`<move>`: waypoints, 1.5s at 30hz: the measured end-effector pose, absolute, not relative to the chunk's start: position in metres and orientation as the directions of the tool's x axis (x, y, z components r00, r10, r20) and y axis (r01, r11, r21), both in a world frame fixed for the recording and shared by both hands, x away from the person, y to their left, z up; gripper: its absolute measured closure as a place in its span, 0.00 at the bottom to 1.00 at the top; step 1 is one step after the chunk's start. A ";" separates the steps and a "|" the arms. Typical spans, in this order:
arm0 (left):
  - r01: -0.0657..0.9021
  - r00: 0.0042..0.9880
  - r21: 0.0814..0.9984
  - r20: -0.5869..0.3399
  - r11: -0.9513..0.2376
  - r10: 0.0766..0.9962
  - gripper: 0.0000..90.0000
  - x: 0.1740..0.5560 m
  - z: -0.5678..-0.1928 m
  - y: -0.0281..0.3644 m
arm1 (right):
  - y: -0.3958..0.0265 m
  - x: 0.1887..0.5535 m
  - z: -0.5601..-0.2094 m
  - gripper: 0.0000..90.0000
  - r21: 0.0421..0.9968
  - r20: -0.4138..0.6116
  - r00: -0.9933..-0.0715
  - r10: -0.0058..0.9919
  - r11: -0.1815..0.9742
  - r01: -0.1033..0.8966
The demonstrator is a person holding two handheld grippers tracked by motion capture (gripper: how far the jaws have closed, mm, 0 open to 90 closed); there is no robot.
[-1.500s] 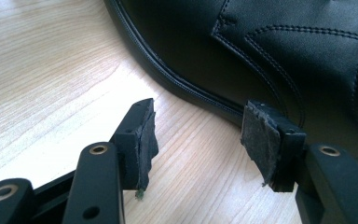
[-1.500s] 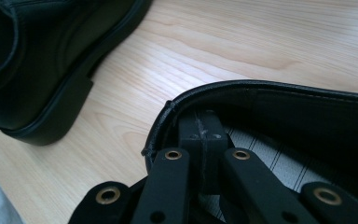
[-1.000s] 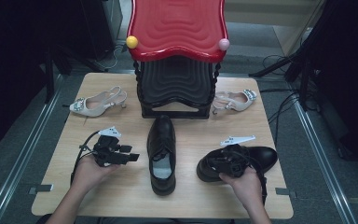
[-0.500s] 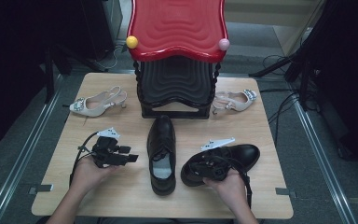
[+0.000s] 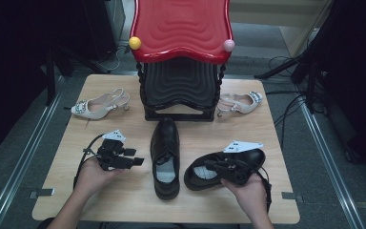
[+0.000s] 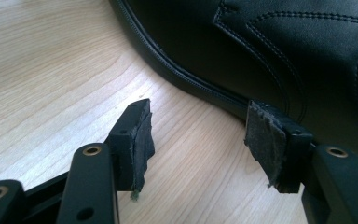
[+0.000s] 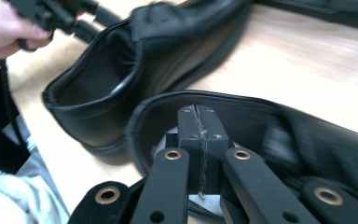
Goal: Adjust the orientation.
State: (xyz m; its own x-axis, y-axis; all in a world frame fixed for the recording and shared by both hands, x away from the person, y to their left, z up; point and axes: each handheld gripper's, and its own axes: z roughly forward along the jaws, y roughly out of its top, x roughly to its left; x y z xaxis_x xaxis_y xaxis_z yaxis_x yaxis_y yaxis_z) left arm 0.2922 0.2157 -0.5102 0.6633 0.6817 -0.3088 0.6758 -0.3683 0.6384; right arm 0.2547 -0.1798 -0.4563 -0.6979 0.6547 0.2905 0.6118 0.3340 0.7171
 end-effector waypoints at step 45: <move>0.653 0.682 0.649 -0.281 -0.390 0.675 0.45 0.304 -0.509 0.204 | -0.273 0.252 -0.504 1.00 0.629 0.275 -0.439 0.855 0.185 0.755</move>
State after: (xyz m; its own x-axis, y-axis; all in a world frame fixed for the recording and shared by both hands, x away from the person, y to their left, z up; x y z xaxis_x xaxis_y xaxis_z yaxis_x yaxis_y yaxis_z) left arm 0.3039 0.2040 -0.5087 0.6821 0.6751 -0.2810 0.6533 -0.3899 0.6490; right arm 0.2522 -0.2730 -0.5035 -0.4393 0.8552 0.2752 0.7549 0.1853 0.6291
